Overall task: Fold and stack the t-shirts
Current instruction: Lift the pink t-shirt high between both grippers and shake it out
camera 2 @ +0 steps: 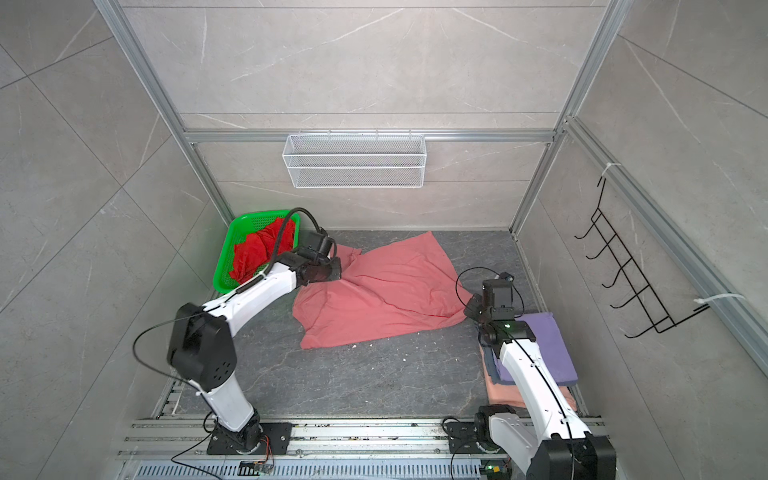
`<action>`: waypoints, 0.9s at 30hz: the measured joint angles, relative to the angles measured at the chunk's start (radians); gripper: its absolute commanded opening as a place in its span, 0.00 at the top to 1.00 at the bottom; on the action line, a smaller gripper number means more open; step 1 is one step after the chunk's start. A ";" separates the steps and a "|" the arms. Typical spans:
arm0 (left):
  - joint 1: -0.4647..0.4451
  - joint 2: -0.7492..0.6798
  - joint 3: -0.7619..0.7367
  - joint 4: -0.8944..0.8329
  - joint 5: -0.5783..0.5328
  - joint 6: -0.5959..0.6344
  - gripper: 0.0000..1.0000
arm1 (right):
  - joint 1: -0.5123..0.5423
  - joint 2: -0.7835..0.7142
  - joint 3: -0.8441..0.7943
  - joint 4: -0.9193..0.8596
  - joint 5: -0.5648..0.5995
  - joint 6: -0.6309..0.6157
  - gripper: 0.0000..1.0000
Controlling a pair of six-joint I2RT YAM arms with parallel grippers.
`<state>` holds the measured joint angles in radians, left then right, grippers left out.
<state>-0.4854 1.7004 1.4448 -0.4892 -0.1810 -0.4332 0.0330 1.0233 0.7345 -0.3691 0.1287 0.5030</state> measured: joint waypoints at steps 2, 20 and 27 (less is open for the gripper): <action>0.010 -0.100 -0.001 0.018 -0.002 0.014 1.00 | 0.000 -0.003 0.032 0.000 -0.001 -0.001 1.00; 0.097 -0.732 0.235 0.138 0.005 0.306 1.00 | 0.000 -0.097 0.699 0.045 -0.159 -0.141 1.00; 0.097 -0.745 0.518 0.174 0.090 0.428 1.00 | 0.000 -0.172 0.875 0.029 -0.236 -0.209 1.00</action>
<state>-0.3882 0.9558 1.9633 -0.3157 -0.0910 -0.0051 0.0330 0.8513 1.6093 -0.3401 -0.1070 0.2935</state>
